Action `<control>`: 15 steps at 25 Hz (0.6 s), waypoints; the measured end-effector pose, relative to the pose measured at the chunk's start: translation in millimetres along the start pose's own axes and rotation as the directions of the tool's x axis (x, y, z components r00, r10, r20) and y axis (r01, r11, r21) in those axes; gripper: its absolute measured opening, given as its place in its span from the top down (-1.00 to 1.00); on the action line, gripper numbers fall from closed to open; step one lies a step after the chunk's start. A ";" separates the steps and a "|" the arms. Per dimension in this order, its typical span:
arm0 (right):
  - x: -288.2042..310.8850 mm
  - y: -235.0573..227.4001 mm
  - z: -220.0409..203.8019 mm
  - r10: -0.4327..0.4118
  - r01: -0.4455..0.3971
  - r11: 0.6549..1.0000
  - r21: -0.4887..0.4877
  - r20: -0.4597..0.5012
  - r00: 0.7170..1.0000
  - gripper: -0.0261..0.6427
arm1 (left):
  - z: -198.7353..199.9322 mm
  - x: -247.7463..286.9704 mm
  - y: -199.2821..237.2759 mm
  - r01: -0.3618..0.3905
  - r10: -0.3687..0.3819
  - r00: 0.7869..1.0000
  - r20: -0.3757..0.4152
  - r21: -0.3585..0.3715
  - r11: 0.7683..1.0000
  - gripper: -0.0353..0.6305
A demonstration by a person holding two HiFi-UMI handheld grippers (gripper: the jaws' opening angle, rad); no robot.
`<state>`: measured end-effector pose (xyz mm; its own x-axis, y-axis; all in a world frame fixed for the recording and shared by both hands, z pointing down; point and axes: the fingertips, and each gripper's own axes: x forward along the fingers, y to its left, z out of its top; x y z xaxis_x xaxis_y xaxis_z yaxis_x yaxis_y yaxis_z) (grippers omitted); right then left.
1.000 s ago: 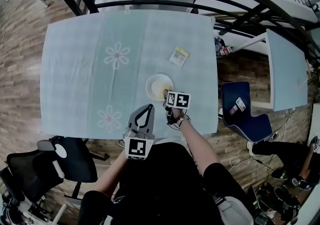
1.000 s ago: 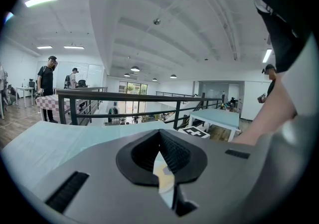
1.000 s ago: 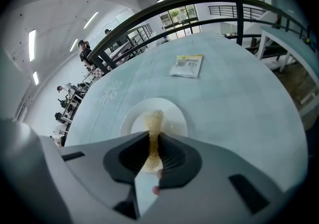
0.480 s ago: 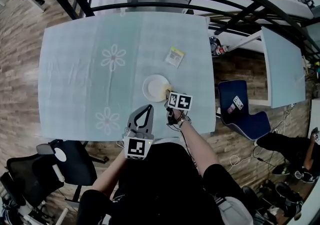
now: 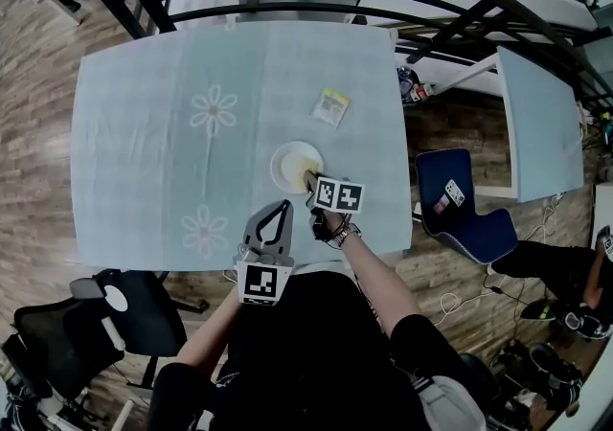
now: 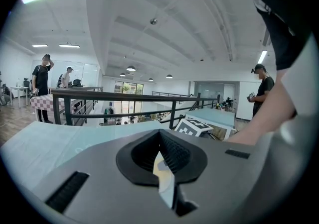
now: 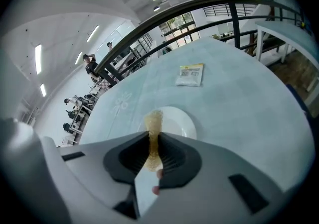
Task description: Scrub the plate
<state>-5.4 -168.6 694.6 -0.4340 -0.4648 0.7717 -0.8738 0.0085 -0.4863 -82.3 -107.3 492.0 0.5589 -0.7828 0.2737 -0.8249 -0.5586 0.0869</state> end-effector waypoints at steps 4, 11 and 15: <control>8.9 22.5 -7.1 0.044 -0.045 0.999 -0.021 -0.030 0.999 0.77 | 1.8 0.4 2.4 -0.008 0.008 1.000 0.010 -0.007 1.000 0.86; 21.3 41.3 -28.6 0.081 -0.086 0.996 -0.039 -0.127 0.989 0.77 | 3.7 -1.3 9.9 -0.037 0.037 0.999 0.013 -0.014 0.999 0.86; 30.7 35.4 -45.9 0.066 -0.071 0.997 -0.019 -0.192 0.979 0.77 | -1.2 -2.8 8.7 -0.036 0.036 0.999 0.004 -0.016 0.999 0.86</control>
<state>-59.8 -141.9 719.8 -0.5249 -0.2844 0.8023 -0.8448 0.0587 -0.5319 -91.2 -109.7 493.1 0.5292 -0.8036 0.2724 -0.8457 -0.5256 0.0923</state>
